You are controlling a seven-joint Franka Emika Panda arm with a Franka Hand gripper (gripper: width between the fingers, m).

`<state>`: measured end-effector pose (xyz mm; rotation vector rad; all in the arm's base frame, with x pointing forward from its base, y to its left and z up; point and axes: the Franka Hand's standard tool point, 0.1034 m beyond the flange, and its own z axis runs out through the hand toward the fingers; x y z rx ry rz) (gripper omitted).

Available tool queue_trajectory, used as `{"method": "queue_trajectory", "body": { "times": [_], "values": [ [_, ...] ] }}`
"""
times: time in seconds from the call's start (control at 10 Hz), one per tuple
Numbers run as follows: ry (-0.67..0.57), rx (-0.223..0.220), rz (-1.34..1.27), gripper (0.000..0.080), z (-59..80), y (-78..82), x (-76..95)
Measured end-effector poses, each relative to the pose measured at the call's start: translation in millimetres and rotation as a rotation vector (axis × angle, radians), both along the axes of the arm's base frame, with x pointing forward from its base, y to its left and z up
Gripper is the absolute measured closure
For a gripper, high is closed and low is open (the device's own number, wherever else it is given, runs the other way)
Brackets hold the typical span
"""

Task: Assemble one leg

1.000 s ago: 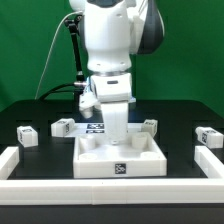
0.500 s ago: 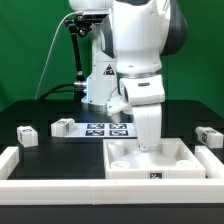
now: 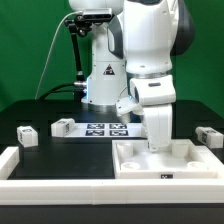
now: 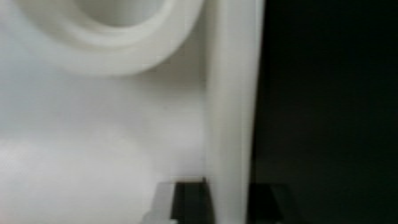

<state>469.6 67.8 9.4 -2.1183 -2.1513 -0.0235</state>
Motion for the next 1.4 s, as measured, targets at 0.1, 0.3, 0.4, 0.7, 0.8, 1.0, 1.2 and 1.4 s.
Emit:
{"method": "queue_trajectory", "body": {
  "times": [0.1, 0.3, 0.4, 0.7, 0.8, 1.0, 1.2, 1.4],
  "values": [
    [-0.007, 0.003, 0.007, 0.0729, 0.2, -0.5, 7.2],
    [-0.013, 0.004, -0.006, 0.0729, 2.5, 7.0, 20.9],
    [-0.011, 0.004, -0.017, 0.0730, 1.5, 10.2, 20.3],
    [-0.007, 0.003, -0.027, 0.0657, 0.7, 10.0, 19.2],
    [-0.007, 0.003, -0.028, 0.0521, 0.6, 9.9, 19.2],
    [-0.007, 0.003, -0.028, 0.0322, 0.5, 9.7, 19.1],
    [-0.007, 0.003, -0.028, 0.0192, 0.5, 9.6, 19.1],
    [-0.007, 0.003, -0.029, 0.0156, 0.4, 9.5, 19.1]
  ]
}}
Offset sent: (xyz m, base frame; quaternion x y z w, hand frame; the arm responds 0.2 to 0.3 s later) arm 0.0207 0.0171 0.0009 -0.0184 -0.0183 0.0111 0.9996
